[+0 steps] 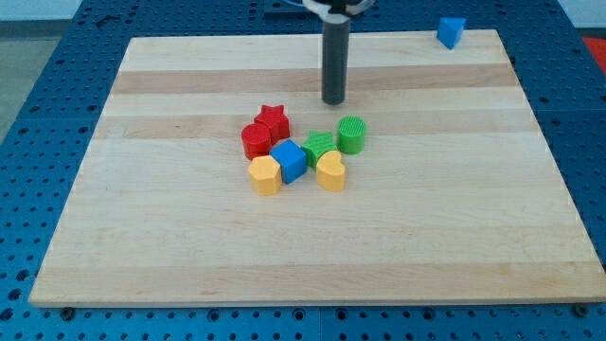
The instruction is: Push green star and yellow heart a bit down
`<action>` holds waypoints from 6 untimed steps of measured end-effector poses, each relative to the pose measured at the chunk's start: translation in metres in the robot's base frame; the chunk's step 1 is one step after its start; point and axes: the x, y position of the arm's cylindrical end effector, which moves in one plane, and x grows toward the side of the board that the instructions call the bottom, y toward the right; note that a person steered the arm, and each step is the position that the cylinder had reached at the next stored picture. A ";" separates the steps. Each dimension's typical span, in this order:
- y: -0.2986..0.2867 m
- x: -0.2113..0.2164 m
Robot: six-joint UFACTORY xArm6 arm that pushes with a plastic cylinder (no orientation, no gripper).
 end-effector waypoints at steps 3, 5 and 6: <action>-0.014 0.071; 0.010 0.091; 0.033 0.085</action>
